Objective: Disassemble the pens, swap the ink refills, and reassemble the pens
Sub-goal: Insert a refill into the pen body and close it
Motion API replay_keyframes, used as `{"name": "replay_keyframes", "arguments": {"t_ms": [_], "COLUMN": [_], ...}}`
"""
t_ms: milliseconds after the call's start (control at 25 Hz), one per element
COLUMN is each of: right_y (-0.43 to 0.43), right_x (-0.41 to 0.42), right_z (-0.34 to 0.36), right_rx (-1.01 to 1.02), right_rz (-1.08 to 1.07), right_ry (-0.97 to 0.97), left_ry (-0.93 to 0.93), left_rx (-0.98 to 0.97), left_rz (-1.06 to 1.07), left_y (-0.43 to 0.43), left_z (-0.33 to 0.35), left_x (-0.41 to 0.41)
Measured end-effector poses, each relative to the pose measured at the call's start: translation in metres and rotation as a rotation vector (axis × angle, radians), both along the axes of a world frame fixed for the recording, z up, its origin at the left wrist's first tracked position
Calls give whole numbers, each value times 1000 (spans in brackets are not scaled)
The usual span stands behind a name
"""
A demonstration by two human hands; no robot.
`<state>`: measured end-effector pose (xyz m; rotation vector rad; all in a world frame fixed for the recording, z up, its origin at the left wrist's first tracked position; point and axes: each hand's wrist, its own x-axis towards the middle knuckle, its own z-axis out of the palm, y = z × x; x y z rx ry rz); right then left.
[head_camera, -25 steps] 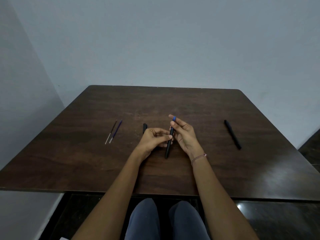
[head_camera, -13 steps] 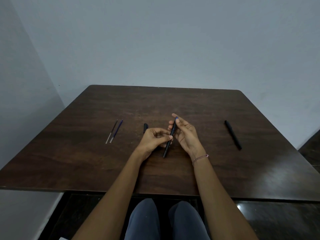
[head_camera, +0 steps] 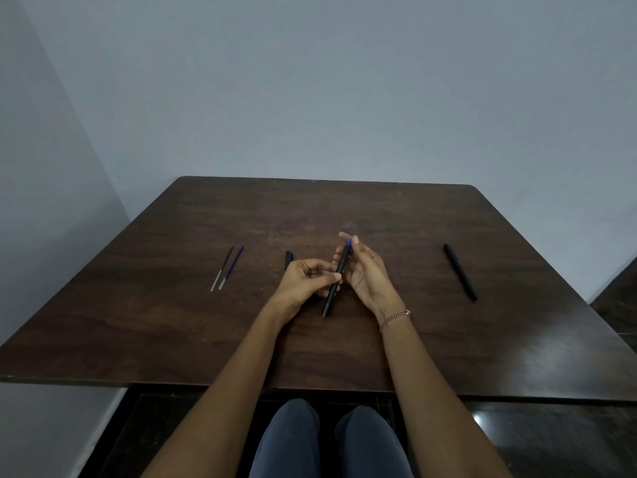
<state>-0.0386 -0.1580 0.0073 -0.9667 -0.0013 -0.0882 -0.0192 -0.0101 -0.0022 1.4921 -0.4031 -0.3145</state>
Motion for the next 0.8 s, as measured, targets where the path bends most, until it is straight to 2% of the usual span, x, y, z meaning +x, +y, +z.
{"name": "replay_keyframes", "arguments": {"t_ms": [200,600,800], "right_y": [0,2,-1], "right_x": [0,-1,2], "right_z": [0,2,0], "right_rx": [3,-20,21], "right_rz": [28,-86,24], "right_ry": [-42,23,19], "left_ry": [5,-10,23], "left_rx": [-24,19,-34], "left_rz": [6,-26,52], "left_y": [-1,-1,-2], "left_z": [-1,-1,1], "left_x": [1,0,4]}}
